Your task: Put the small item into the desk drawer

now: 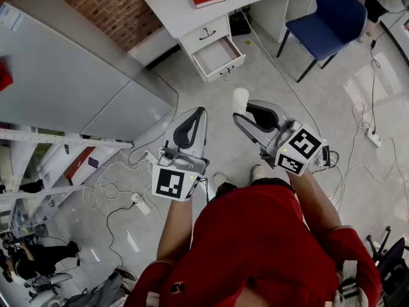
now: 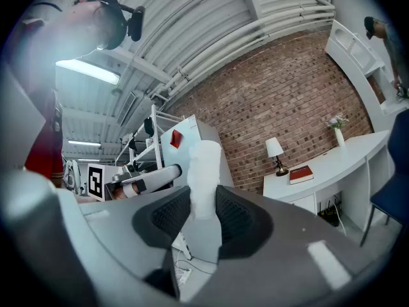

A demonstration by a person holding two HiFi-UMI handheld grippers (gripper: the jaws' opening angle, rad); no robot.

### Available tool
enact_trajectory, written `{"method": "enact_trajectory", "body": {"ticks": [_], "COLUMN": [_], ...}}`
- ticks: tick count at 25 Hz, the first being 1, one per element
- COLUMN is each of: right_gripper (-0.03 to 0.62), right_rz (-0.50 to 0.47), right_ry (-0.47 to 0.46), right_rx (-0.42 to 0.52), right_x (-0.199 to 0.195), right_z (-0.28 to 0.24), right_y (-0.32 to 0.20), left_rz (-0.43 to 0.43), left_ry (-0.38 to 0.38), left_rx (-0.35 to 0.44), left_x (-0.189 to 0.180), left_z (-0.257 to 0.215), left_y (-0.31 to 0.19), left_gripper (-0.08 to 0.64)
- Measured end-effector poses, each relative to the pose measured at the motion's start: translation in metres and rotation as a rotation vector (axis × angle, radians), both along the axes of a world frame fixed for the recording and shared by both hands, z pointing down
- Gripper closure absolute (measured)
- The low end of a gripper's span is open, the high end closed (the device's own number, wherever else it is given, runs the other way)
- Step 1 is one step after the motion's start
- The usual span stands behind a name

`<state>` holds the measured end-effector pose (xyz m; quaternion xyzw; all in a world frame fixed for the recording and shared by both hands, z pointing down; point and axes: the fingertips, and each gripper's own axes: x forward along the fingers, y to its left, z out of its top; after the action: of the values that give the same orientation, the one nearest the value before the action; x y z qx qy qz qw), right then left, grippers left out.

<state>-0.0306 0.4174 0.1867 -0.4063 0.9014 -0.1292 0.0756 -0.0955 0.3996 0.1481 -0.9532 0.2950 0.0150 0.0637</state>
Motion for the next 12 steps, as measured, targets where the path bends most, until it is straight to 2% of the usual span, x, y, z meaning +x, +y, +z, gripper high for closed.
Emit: {"method": "enact_trajectory", "body": {"ticks": [7,12], "right_gripper": [0.454,0.453], "right_rz": [0.000,-0.013], "right_ry": [-0.004,-0.016], "right_rx": [0.006,-0.021], "right_x": [0.007,0.021], "right_z": [0.000,0.006], "right_y": [-0.001,0.001], "left_rz": [0.000,-0.031], "left_ry": [-0.010,0.002], "left_rx": [0.000,-0.008], "left_x": [0.010,0.020], "left_z": [0.001,0.000], "left_y": [-0.001,0.000], "left_gripper": [0.554,0.554]}}
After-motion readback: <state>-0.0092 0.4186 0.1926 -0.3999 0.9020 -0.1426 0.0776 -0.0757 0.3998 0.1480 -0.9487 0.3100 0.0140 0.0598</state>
